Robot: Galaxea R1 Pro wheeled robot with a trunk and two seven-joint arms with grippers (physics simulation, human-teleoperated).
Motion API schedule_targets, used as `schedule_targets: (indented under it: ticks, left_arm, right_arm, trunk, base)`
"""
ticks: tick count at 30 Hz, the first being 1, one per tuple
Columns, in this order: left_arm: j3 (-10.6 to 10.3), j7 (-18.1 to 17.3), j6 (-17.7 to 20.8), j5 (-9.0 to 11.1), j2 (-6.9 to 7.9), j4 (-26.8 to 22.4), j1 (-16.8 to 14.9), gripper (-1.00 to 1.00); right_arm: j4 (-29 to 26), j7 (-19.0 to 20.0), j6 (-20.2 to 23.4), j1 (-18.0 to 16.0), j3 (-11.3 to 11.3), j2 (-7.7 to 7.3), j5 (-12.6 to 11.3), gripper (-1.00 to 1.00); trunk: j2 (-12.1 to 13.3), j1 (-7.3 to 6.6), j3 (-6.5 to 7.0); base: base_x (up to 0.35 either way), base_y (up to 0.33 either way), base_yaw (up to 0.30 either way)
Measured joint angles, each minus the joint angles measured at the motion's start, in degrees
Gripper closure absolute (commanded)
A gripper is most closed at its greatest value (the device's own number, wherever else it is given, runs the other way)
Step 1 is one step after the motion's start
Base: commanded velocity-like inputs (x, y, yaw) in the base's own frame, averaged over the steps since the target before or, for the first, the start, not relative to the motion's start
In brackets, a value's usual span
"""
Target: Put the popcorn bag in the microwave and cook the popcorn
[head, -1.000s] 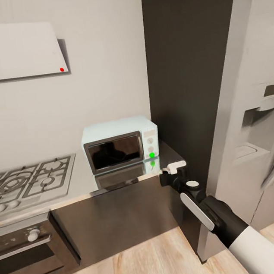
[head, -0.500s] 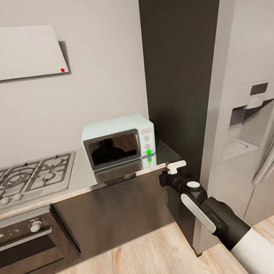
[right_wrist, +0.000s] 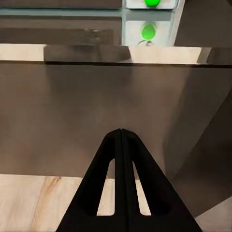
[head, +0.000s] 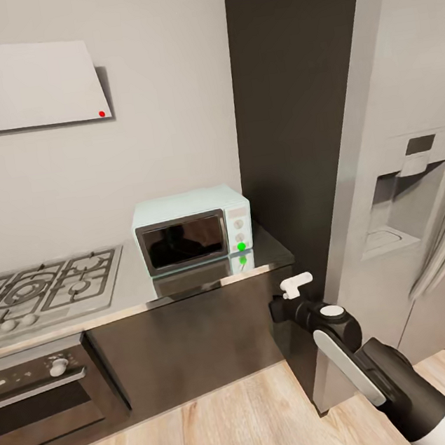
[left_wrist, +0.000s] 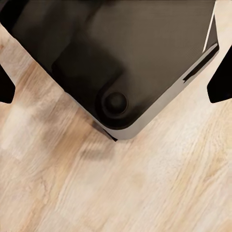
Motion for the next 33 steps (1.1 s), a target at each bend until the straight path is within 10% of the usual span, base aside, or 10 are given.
schedule_targets:
  ticks: [5,6,15,24,28,33]
  left_arm:
    - [0.1,-0.3,0.0,0.3,0.04,0.0,0.0,-1.00]
    - [0.1,-0.4,0.0,0.3,0.04,0.0,0.0,-1.00]
    - [0.0,-0.7,-0.3,0.3,0.01,-0.6,0.1,-1.00]
    - [0.0,-0.7,0.2,0.1,0.07,-0.6,0.1,-1.00]
    - [0.0,-0.6,0.1,0.1,0.18,-0.3,0.0,-1.00]
    - [0.0,-0.3,0.1,-0.1,0.14,-0.1,0.0,-1.00]
  right_arm:
    - [0.1,0.0,3.9,0.1,-0.1,-0.24,-0.3,1.00]
    - [-0.2,0.1,6.1,0.1,-0.1,-0.29,-0.4,-1.00]
    - [-1.3,0.2,11.0,2.7,-2.2,-1.80,-0.8,-1.00]
    - [0.1,-0.2,11.0,19.3,-1.7,-1.81,-0.4,-1.00]
    - [18.5,-0.3,6.7,23.7,-0.5,-1.50,0.1,-1.00]
    - [39.2,0.2,-11.0,23.7,4.0,-1.14,2.4,-1.00]
  trunk:
    - [0.0,0.03,0.00]
    - [0.0,0.03,0.00]
    - [0.0,-0.01,0.00]
    - [0.0,-0.01,-0.02]
    - [0.0,-0.01,-0.01]
    - [0.0,-0.01,0.00]
  base:
    - [-0.317,0.000,0.000]
    - [-0.339,0.009,0.000]
    - [-0.067,0.002,0.000]
    - [-0.001,0.000,0.000]
    - [0.000,0.000,0.000]
    - [0.000,0.000,0.000]
